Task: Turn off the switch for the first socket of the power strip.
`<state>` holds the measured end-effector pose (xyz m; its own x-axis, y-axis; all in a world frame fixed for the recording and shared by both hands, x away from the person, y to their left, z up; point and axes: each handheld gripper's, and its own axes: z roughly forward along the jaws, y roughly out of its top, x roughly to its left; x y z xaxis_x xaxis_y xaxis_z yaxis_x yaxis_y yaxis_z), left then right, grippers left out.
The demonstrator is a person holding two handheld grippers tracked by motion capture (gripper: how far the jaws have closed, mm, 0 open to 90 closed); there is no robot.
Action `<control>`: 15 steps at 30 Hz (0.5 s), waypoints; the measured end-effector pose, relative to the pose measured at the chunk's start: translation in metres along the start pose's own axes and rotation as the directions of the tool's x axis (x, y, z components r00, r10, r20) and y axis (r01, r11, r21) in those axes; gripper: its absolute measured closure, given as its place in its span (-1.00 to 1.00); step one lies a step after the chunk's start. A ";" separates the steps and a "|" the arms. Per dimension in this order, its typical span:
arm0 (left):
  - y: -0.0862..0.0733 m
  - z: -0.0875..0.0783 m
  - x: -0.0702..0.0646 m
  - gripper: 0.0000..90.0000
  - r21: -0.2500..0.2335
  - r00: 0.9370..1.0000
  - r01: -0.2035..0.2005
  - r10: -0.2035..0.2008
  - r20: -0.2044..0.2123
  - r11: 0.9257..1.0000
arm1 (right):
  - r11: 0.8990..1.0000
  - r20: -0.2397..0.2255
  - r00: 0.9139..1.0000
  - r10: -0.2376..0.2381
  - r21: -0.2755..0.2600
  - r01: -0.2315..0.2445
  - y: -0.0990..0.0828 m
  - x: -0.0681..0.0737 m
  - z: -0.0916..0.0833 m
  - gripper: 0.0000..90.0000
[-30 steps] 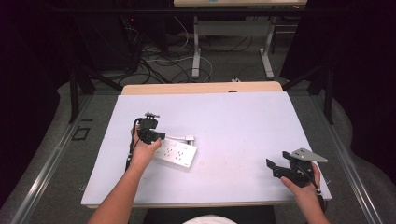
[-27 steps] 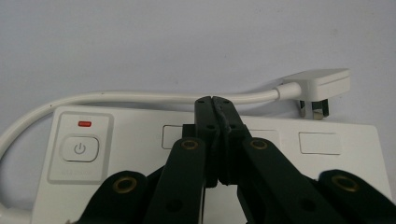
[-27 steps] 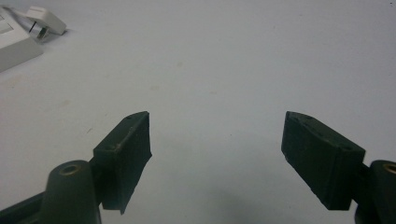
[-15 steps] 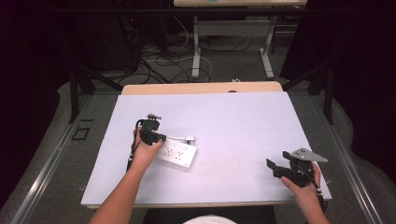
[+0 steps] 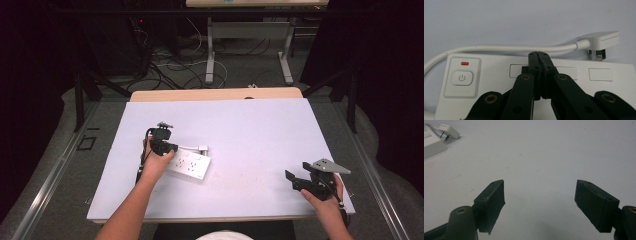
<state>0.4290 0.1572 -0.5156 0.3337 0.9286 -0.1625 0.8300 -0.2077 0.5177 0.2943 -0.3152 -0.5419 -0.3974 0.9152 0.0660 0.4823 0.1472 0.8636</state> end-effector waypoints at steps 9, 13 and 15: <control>-0.001 0.002 0.003 1.00 0.004 1.000 0.001 -0.001 0.007 1.000 | 1.000 -0.003 1.000 0.003 -0.002 -0.003 0.000 0.000 0.001 -0.48; -0.001 0.002 0.002 1.00 0.005 1.000 0.000 0.000 0.006 1.000 | 1.000 0.000 1.000 0.017 0.003 -0.017 -0.001 0.000 0.000 -0.48; -0.001 0.002 0.002 1.00 0.004 1.000 0.001 -0.001 0.006 1.000 | 1.000 0.000 1.000 0.019 0.003 -0.019 -0.001 -0.001 0.000 -0.48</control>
<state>0.4302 0.1588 -0.5181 0.3359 0.9268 -0.1682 0.8322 -0.2084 0.5138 0.2942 -0.3158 -0.5433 -0.3886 0.9177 0.0826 0.4920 0.1308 0.8607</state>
